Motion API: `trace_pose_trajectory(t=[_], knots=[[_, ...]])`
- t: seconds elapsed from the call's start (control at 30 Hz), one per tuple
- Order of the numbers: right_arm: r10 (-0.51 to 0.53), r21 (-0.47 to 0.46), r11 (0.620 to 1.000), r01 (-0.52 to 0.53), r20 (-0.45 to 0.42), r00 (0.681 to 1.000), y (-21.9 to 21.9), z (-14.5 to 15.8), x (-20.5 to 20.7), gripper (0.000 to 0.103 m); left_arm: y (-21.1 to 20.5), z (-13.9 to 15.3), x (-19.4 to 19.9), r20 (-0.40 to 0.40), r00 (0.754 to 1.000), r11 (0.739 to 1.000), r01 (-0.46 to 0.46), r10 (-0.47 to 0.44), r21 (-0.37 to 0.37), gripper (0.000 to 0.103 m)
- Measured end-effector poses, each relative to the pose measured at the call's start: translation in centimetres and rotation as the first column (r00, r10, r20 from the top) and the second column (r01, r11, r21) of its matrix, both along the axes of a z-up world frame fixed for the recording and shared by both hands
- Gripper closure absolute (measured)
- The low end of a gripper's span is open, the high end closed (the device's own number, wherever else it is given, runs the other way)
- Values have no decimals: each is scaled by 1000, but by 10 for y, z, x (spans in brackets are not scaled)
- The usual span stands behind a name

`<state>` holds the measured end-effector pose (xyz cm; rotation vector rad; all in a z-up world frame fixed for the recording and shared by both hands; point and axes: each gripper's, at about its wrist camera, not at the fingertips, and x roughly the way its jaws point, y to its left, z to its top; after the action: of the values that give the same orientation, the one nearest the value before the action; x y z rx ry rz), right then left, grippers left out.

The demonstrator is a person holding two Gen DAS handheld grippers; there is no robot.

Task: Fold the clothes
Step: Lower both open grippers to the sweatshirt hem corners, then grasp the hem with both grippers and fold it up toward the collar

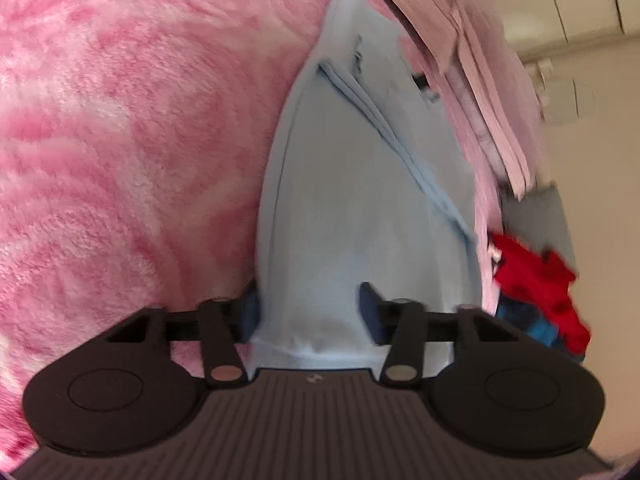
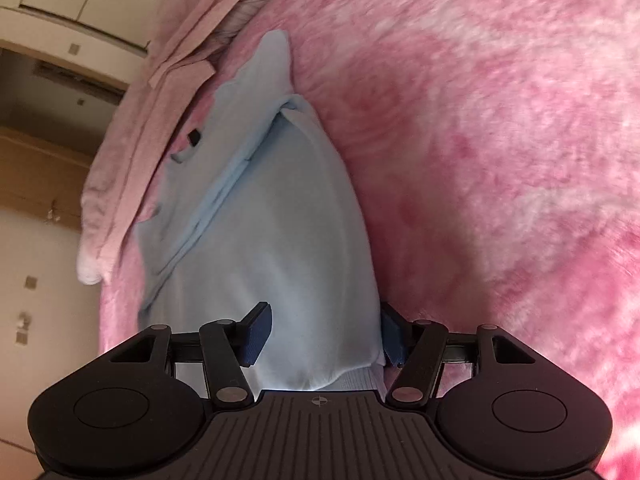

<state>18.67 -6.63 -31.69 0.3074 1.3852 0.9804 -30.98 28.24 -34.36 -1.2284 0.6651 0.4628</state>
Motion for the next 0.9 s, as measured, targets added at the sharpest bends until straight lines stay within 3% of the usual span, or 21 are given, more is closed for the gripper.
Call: trace_pose_trajectory(t=[0.1, 0.17, 0.23, 0.4, 0.53, 0.63, 0.9], knots=[[37, -4, 999, -37, -34, 999, -8, -4, 2, 67, 0, -3, -8, 6, 1000, 999, -30, 30, -27, 85], [54, -15, 998, -55, -66, 996, -14, -7, 3, 79, 0, -4, -9, 8, 999, 999, -34, 34, -42, 86], [64, -14, 998, -65, -76, 995, -15, -5, 3, 80, -3, -3, -3, -15, 1000, 999, 7, -7, -32, 95], [119, -43, 992, -120, -27, 992, -3, 8, 3, 93, -2, 8, -5, -4, 999, 999, 42, -42, 12, 97], [161, -25, 987, -161, 11, 987, -11, 28, 0, 94, -2, 26, -17, 65, 996, 997, 61, -64, 44, 97], [178, -18, 984, -178, 8, 984, -19, 40, -7, 95, -9, 40, -30, 71, 994, 996, 76, -79, 43, 97], [163, -142, 974, -177, -106, 981, -71, 40, -55, 95, -68, 41, -85, -24, 999, 992, 45, -48, -116, 97]])
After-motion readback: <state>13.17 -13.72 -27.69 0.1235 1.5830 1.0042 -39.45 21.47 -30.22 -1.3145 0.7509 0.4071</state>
